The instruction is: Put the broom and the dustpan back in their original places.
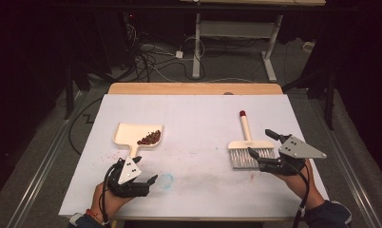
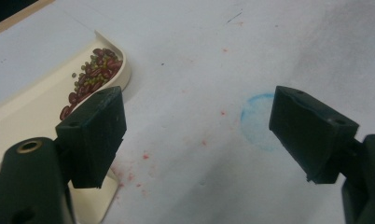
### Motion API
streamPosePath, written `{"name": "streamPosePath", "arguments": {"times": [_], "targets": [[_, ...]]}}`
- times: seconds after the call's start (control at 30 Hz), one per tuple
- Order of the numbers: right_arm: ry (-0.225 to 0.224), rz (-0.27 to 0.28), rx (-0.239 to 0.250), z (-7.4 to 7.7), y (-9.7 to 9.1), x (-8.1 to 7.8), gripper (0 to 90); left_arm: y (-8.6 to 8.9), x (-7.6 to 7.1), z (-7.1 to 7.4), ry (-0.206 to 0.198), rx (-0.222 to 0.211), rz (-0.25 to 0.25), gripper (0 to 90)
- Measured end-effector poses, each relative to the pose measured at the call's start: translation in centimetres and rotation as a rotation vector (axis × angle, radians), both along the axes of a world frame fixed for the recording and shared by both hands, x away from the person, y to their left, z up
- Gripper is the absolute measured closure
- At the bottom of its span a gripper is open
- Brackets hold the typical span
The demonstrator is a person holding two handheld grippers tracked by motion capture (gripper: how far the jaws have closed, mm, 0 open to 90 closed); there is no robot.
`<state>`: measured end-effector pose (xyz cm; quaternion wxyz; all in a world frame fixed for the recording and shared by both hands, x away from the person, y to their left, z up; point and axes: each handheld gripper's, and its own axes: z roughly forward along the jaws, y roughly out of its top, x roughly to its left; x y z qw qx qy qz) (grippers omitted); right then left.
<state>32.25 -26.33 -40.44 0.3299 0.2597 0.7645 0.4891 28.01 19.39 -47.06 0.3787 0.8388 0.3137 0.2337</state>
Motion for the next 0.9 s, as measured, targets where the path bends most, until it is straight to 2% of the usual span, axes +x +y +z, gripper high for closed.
{"name": "streamPosePath", "arguments": {"times": [0.53,0.8,0.9], "targets": [[0.028,-0.001,-0.053,-2.8,-0.8,-0.9,19.6,-0.1,0.1,0.0,-0.004,0.002,-0.002,18.2],[0.078,0.015,-0.049,-4.4,-1.1,-1.5,19.6,0.0,0.2,0.1,-0.009,-0.009,0.003,18.2],[0.076,0.015,-0.049,-4.8,-1.3,-1.9,19.6,-0.1,0.3,0.0,-0.012,-0.009,0.001,18.2]]}}
